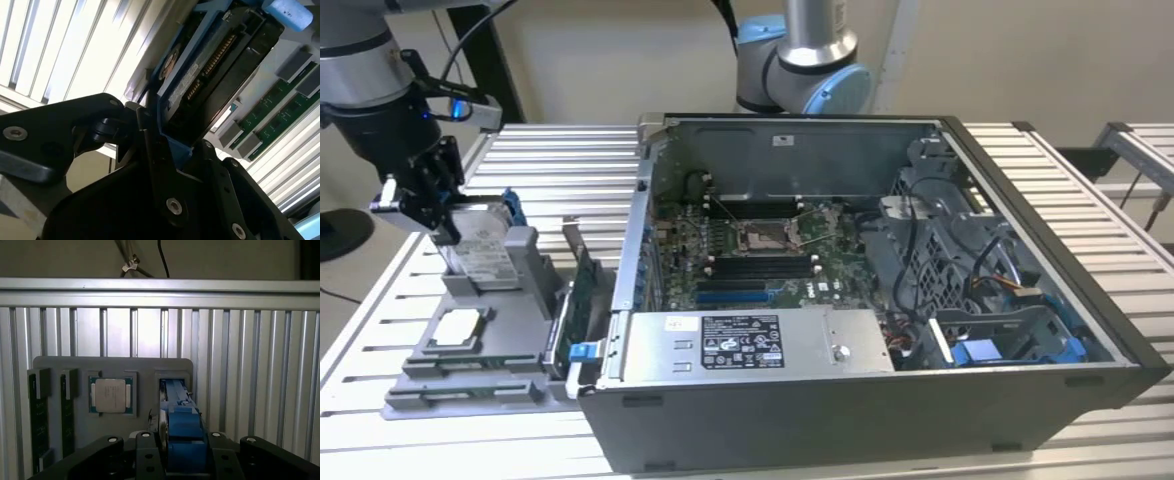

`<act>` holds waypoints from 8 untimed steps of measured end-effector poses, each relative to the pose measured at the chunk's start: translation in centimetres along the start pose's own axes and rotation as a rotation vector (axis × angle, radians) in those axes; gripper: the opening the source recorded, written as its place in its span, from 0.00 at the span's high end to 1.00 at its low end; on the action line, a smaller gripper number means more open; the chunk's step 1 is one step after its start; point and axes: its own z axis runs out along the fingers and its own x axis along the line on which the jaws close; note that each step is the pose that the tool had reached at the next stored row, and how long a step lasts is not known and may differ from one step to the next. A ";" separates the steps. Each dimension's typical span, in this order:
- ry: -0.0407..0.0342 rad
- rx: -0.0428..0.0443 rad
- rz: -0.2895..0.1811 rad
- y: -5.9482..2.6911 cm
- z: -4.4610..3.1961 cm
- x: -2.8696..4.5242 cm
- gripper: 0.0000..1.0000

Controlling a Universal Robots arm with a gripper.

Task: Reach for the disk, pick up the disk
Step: 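Pick up the disk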

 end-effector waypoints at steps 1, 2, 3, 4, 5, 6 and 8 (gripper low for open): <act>0.0000 -0.0001 0.000 0.00 0.00 0.00 1.00; 0.0000 -0.0001 0.000 0.00 0.00 0.00 1.00; 0.0000 -0.0001 0.000 0.00 0.01 0.00 1.00; 0.0000 0.0000 0.000 0.00 0.01 0.00 1.00; 0.0000 -0.0001 0.000 0.00 0.01 0.00 1.00; 0.0000 0.0000 0.000 0.00 0.01 0.00 1.00; 0.0000 -0.0001 0.000 0.00 0.02 0.00 1.00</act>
